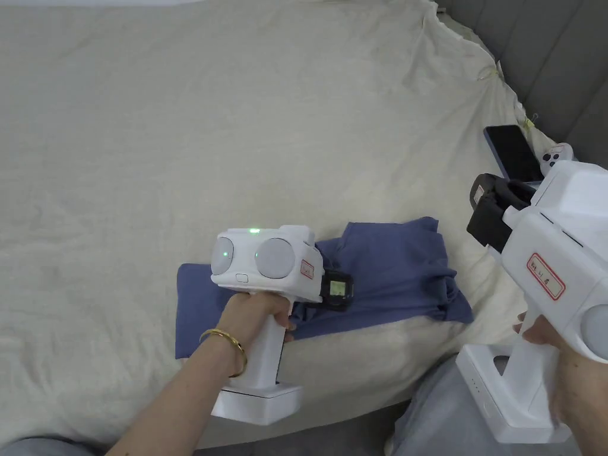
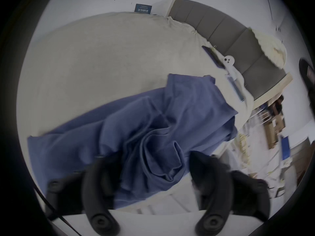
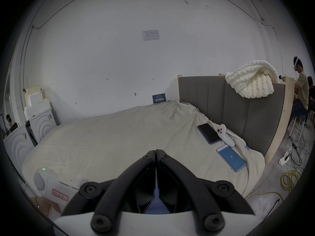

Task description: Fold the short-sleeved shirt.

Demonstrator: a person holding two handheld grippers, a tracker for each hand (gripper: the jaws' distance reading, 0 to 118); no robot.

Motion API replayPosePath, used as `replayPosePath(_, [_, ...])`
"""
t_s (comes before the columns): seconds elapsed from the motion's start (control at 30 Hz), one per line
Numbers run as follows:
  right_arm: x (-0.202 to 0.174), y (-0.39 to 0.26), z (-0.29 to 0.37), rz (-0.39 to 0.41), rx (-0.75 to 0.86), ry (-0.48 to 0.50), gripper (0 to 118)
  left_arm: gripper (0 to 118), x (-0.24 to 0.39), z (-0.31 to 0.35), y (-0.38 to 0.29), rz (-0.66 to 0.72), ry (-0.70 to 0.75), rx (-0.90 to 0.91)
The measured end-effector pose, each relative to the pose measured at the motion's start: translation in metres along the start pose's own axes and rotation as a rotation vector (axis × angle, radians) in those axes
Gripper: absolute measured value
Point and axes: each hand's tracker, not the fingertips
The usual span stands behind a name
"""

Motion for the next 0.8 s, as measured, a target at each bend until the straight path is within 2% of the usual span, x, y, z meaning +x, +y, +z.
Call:
replayPosePath(0.03, [0.0, 0.0, 0.0, 0.001, -0.001, 0.002, 0, 101, 0.001, 0.005, 0.003, 0.041, -0.007, -0.005])
replayPosePath(0.13, [-0.002, 0.001, 0.001, 0.002, 0.0, 0.006, 0, 101, -0.004, 0.04, 0.016, 0.065, -0.081, 0.095])
replayPosePath(0.27, [-0.005, 0.005, 0.0, -0.002, 0.01, 0.018, 0, 100, -0.017, 0.099, 0.028, 0.05, 0.037, 0.348])
replayPosePath(0.3, [-0.006, 0.005, 0.0, -0.002, 0.013, 0.021, 0, 94, -0.021, 0.109, 0.028, 0.053, 0.086, 0.412])
replayPosePath(0.37, [-0.007, 0.006, 0.0, -0.001, 0.016, 0.03, 0, 55, -0.025, 0.122, 0.024, 0.015, 0.201, 0.525])
replayPosePath(0.43, [-0.009, 0.006, -0.001, 0.0, 0.016, 0.036, 0, 12, -0.026, 0.12, 0.017, -0.025, 0.302, 0.564])
replayPosePath(0.47, [-0.009, 0.006, -0.001, 0.002, 0.014, 0.041, 0, 4, -0.027, 0.114, 0.012, -0.033, 0.335, 0.576])
replayPosePath(0.5, [-0.01, 0.006, -0.001, 0.003, 0.012, 0.044, 0, 0, -0.027, 0.11, 0.007, -0.029, 0.346, 0.583])
replayPosePath(0.8, [0.001, 0.001, 0.001, -0.001, -0.006, 0.033, 0, 0, -0.011, 0.007, -0.046, -0.041, 0.269, 0.283])
